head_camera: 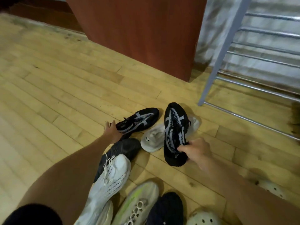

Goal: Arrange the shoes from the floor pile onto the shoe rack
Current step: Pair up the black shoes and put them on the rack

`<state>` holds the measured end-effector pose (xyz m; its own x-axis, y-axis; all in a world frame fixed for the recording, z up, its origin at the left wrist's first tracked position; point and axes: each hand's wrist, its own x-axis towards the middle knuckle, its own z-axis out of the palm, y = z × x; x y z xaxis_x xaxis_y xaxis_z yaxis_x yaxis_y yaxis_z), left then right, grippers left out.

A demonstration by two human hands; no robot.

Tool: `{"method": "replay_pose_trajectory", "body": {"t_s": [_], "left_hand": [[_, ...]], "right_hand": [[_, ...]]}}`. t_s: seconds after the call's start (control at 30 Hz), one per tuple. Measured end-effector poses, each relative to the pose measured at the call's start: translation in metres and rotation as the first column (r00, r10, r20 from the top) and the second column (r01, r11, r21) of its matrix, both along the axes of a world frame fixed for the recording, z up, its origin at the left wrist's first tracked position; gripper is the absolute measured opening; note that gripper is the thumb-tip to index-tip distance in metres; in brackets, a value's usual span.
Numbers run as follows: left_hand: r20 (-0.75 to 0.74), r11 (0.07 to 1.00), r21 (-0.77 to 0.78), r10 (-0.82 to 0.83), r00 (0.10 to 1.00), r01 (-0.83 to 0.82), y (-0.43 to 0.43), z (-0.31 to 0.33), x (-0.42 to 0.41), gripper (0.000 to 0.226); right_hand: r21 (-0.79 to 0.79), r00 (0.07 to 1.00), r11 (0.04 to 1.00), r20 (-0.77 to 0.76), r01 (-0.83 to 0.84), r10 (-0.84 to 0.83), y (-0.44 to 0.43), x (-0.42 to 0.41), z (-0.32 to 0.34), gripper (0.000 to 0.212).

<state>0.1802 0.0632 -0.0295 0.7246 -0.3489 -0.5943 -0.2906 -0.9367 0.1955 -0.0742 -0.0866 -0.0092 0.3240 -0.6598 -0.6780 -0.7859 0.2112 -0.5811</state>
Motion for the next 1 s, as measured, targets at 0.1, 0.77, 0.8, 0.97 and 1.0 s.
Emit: {"method": "replay_pose_trajectory", "body": {"t_s": [0.1, 0.77, 0.8, 0.97, 1.0], "left_hand": [[-0.033, 0.989, -0.046, 0.139, 0.99, -0.141, -0.006, -0.014, 0.011, 0.083], [0.193, 0.963, 0.118, -0.26, 0.946, 0.241, -0.001, 0.083, -0.026, 0.035], [0.147, 0.977, 0.077, -0.21, 0.967, 0.2, 0.0, 0.093, -0.032, 0.034], [-0.174, 0.969, -0.221, 0.074, 0.982, -0.112, 0.004, 0.13, -0.07, 0.036], [-0.218, 0.954, -0.268, 0.075, 0.973, -0.133, 0.002, 0.138, -0.08, 0.036]], "right_hand": [[0.071, 1.0, 0.997, -0.006, -0.011, 0.012, -0.008, -0.007, -0.007, 0.02], [0.051, 0.999, 0.998, 0.026, -0.033, 0.032, -0.002, -0.033, 0.094, 0.029], [0.064, 0.999, 0.997, 0.032, -0.046, 0.044, -0.001, -0.039, 0.108, 0.032], [0.042, 0.998, 0.999, 0.058, -0.012, 0.01, 0.002, -0.078, 0.162, 0.045], [0.011, 0.998, 1.0, 0.058, 0.022, -0.022, 0.003, -0.087, 0.169, 0.047]]}}
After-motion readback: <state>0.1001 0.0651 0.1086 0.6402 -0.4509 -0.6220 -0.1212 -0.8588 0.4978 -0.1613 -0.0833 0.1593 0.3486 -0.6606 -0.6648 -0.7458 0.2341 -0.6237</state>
